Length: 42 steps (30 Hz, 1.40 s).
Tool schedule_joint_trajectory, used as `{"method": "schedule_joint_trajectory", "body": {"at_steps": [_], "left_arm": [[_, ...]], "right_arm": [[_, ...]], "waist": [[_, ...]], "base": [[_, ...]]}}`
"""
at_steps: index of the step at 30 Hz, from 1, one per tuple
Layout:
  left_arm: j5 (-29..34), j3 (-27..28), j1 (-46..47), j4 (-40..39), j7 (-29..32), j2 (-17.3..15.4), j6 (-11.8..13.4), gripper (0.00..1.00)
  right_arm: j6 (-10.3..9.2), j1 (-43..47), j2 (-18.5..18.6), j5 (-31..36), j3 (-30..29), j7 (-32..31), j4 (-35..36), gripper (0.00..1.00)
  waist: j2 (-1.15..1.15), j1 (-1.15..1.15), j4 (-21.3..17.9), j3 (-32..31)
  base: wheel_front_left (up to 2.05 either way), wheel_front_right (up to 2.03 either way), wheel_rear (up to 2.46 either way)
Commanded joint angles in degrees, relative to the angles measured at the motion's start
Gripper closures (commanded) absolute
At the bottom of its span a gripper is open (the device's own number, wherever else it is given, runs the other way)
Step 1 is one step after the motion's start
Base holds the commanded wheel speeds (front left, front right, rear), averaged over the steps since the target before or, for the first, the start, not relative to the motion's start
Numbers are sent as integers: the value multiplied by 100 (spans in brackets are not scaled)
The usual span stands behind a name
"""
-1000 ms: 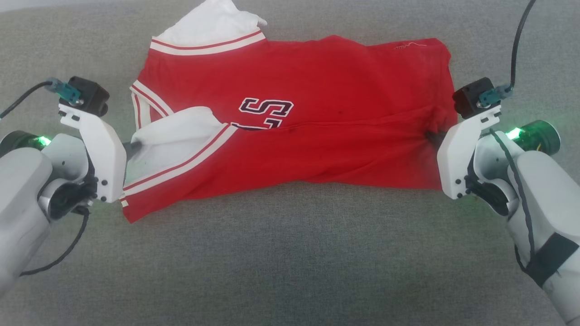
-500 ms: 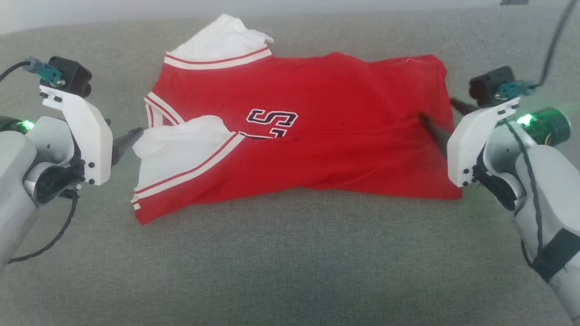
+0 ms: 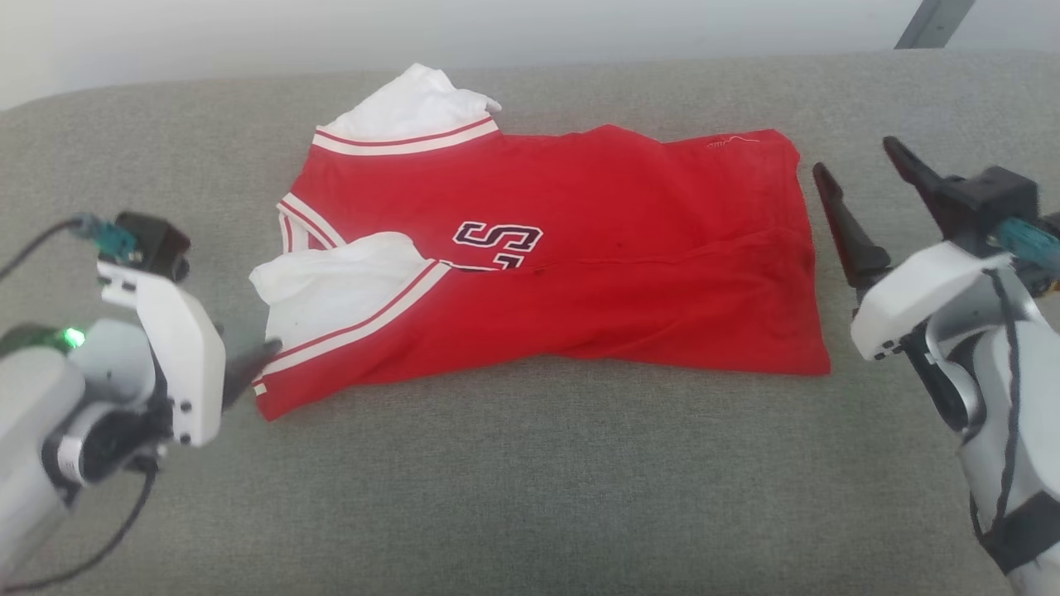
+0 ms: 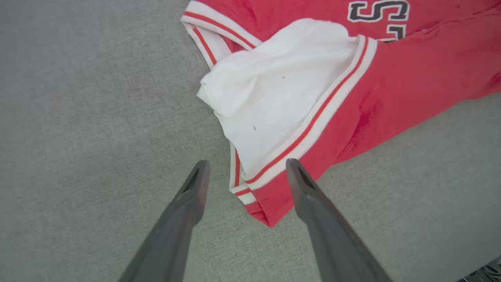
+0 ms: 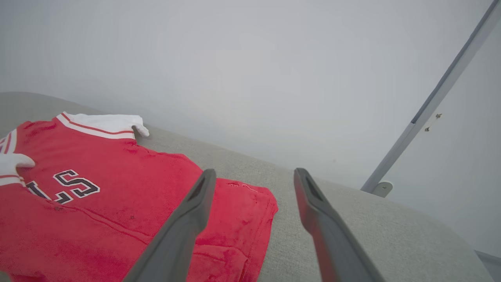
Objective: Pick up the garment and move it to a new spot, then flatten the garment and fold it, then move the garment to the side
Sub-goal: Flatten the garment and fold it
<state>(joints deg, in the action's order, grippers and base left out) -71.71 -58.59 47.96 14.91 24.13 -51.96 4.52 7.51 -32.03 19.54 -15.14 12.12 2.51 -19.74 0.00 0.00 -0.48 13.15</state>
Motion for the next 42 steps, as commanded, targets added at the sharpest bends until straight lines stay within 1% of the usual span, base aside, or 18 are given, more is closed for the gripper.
{"method": "schedule_joint_trajectory", "body": {"at_steps": [1, 6, 11, 15, 19, 22, 23, 24, 25, 27, 30, 31, 33, 38, 42], "left_arm": [[-86, 6, -156, -178, 3, -75, 111, 0], [-258, 6, -554, -652, -64, -290, 408, 0], [-430, 97, -765, -562, -269, -237, 541, 0], [-538, 171, -858, -221, -450, -118, 501, 0], [-545, 179, -866, 214, -569, 36, 378, 0], [-558, 73, -928, 582, -511, 207, 257, 0], [-594, 58, -947, 697, -501, 273, 193, 18], [-618, 28, -963, 796, -477, 339, 122, 70], [-617, 1, -969, 904, -459, 390, 97, 100], [-579, -68, -981, 1077, -400, 478, 9, 100], [-556, -80, -947, 1246, -474, 584, -135, 100], [-556, -80, -947, 1246, -474, 584, -135, 100], [-524, -99, -910, 1330, -492, 653, -201, 100], [-488, -113, -850, 1436, -526, 778, -328, 100], [-432, -150, -808, 1433, -535, 873, -399, 100]], "right_arm": [[-5, 133, -87, 103, -169, 123, 142, 0], [-4, 518, -382, 533, -685, 366, 713, 0], [-5, 882, -690, 769, -1016, 361, 1156, 0], [-5, 1068, -837, 857, -1128, 269, 1383, 0], [-5, 1196, -931, 867, -1239, 175, 1550, 0], [-5, 1285, -982, 829, -1336, 102, 1642, 0], [-5, 1315, -979, 836, -1356, 52, 1669, 0], [-5, 1333, -985, 824, -1363, 18, 1692, 0], [-4, 1339, -988, 806, -1374, -1, 1725, 0], [-5, 1387, -968, 765, -1362, -118, 1738, 0], [-5, 1427, -940, 615, -1309, -414, 1755, 0], [-5, 1427, -940, 615, -1309, -414, 1755, 0], [-5, 1454, -904, 453, -1217, -735, 1778, 0], [-5, 1572, -753, 33, -907, -1909, 1793, 0], [-5, 1595, -641, -130, -802, -2801, 1716, 0]], "waist": [[0, 0, -22, 2], [0, 0, -84, 55], [0, 0, -177, 150], [0, 0, -277, 264], [0, 0, -342, 382], [0, 0, -363, 451], [0, 0, -366, 470], [0, 0, -369, 487], [0, 0, -367, 500], [0, 0, -358, 515], [0, 0, -326, 507], [0, 0, -326, 507], [0, 0, -284, 495], [0, 0, -182, 442], [0, 0, -79, 409]], "base": [[0, 0, 0], [0, 0, 0], [0, 0, 0], [0, 0, 0], [0, 0, 0], [0, 0, 0], [0, 0, 0], [0, 0, 0], [0, 0, 0], [0, 0, 0], [0, 0, 0], [0, 0, 0], [0, 0, 0], [0, 0, 0], [0, 0, 0]]}}
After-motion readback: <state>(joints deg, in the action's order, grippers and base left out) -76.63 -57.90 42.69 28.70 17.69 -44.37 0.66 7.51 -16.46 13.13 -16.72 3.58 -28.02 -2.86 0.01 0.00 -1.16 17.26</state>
